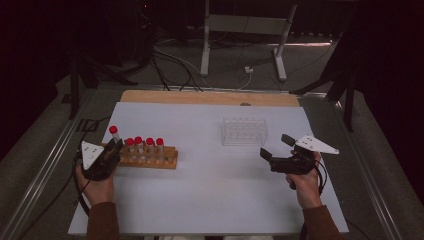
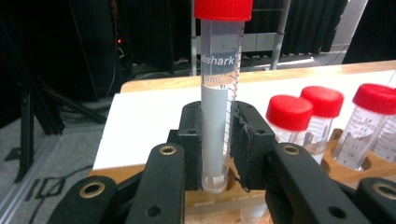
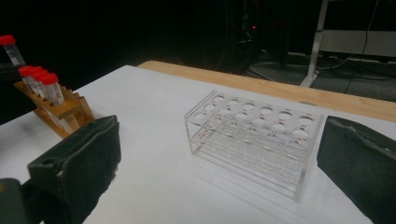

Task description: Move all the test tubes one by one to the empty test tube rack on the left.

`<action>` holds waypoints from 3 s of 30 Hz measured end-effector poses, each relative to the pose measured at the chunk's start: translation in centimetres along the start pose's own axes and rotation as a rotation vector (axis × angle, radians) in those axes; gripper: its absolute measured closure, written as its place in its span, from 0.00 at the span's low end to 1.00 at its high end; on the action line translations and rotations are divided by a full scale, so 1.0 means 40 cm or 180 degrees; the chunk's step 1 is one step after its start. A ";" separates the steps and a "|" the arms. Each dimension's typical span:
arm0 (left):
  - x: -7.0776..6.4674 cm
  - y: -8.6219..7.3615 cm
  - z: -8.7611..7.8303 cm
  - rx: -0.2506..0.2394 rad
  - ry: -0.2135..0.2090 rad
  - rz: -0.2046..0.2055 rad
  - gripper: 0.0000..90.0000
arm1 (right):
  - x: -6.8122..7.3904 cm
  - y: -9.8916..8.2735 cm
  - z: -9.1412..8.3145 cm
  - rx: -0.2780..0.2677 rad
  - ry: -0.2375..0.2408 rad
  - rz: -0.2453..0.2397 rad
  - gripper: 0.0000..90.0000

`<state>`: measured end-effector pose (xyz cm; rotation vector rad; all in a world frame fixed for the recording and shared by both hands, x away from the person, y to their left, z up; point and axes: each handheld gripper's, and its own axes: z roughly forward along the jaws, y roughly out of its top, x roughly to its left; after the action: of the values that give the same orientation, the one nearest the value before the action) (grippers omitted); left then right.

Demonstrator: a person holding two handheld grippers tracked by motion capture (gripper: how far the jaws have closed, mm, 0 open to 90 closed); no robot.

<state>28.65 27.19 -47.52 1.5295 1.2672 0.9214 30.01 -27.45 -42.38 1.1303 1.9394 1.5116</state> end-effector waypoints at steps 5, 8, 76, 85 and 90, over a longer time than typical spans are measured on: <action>0.003 -0.010 0.002 0.0057 -0.0012 -0.0008 0.84 | -0.002 0.000 -0.002 -0.0006 -0.0005 0.0003 0.00; 0.001 -0.015 0.005 0.0118 -0.0011 0.0022 0.84 | -0.003 0.000 -0.003 -0.0015 -0.0011 0.0011 0.00; -0.056 0.063 -0.078 -0.0070 -0.0489 -0.0096 0.01 | 0.001 -0.105 -0.050 -0.0047 -0.0141 0.0002 0.00; -0.060 0.029 -0.094 -0.0060 -0.0569 -0.0184 0.00 | 0.002 -0.114 -0.064 -0.0093 -0.0182 -0.0010 0.00; -0.069 0.027 -0.104 -0.0135 -0.0537 -0.0153 0.01 | 0.011 -0.115 -0.066 -0.0074 -0.0233 -0.0100 0.00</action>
<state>24.56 25.19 -45.23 1.5040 1.1515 0.7669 26.25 -28.96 -45.82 1.1241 1.8779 1.4524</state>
